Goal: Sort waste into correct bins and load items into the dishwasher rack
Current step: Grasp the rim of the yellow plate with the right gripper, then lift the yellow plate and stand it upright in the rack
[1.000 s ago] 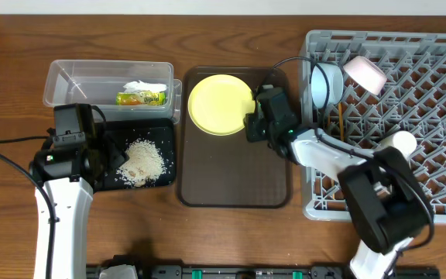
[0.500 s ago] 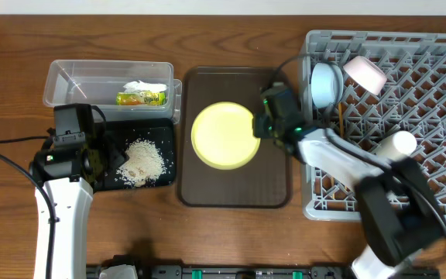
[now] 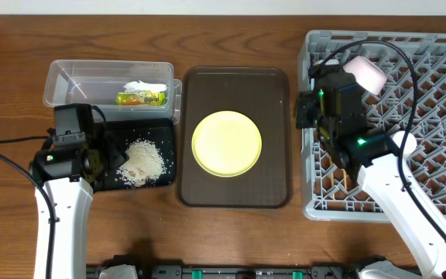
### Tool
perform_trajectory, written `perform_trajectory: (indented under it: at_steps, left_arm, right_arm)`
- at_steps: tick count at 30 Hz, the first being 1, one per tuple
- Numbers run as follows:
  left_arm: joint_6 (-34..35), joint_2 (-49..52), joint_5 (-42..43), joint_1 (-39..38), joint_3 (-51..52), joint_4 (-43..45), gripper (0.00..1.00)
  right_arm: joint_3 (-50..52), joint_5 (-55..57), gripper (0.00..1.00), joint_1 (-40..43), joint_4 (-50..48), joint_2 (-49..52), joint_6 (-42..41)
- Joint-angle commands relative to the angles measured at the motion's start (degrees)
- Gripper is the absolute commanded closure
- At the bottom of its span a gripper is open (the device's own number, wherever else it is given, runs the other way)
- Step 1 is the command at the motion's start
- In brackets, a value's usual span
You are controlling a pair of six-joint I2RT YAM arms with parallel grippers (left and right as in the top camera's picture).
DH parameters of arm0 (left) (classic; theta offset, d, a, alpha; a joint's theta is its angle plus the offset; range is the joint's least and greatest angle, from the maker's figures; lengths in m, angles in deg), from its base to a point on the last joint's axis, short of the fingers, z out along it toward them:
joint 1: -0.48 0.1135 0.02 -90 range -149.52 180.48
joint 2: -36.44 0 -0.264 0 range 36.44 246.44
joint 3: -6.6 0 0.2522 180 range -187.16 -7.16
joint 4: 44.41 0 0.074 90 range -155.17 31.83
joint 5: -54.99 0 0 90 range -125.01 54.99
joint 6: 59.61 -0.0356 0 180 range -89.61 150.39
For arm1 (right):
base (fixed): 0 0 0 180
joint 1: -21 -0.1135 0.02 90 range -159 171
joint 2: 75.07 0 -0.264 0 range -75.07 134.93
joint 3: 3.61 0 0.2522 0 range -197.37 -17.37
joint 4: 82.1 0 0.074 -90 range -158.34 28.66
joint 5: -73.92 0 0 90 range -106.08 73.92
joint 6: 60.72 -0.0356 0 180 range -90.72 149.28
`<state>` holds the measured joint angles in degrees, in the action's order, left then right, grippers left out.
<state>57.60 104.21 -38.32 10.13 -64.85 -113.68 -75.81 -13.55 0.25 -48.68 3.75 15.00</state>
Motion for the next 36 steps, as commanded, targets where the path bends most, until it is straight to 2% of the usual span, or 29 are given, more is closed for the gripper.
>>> perform_trajectory:
  at_steps: [1, 9, 15, 20, 23, 25, 26, 31, 36]
  left_arm:
    - [0.15, 0.35, -0.09, 0.28, -0.68, -0.15, 0.29]
    - [0.15, 0.35, -0.09, 0.28, -0.68, -0.15, 0.29]
    - [0.15, 0.35, -0.09, 0.28, -0.68, -0.15, 0.29]
    - [0.15, 0.35, -0.09, 0.28, -0.68, -0.15, 0.29]
    - [0.15, 0.35, -0.09, 0.28, -0.68, -0.15, 0.29]
    - [0.15, 0.35, -0.11, 0.28, -0.66, -0.17, 0.29]
    - [0.15, 0.35, -0.09, 0.28, -0.68, -0.15, 0.29]
    - [0.15, 0.35, -0.09, 0.28, -0.66, -0.17, 0.29]
    - [0.15, 0.35, -0.09, 0.28, -0.66, -0.17, 0.29]
  right_arm:
    - [-0.48, -4.55, 0.80, -1.29, 0.31, 2.60, 1.05]
    - [-0.48, -4.55, 0.72, -6.29, -0.02, 13.44, 1.03]
    - [-0.48, -4.55, 0.69, -8.90, -2.32, 21.75, 0.94]
    - [-0.48, -4.59, 0.69, -9.75, -4.76, 27.06, -2.58]
    - [-0.48, -4.92, 0.77, -9.77, -5.38, 29.09, -4.15]
    - [-0.48, -4.96, 0.96, -9.75, -5.31, 29.64, -4.13]
    - [-0.48, -4.98, 0.99, -9.75, -5.33, 29.64, -4.15]
    - [-0.76, -4.92, 0.99, -8.81, -5.49, 26.40, -4.04]
    - [-1.09, -3.61, 0.99, -4.72, -5.05, 15.74, -3.08]
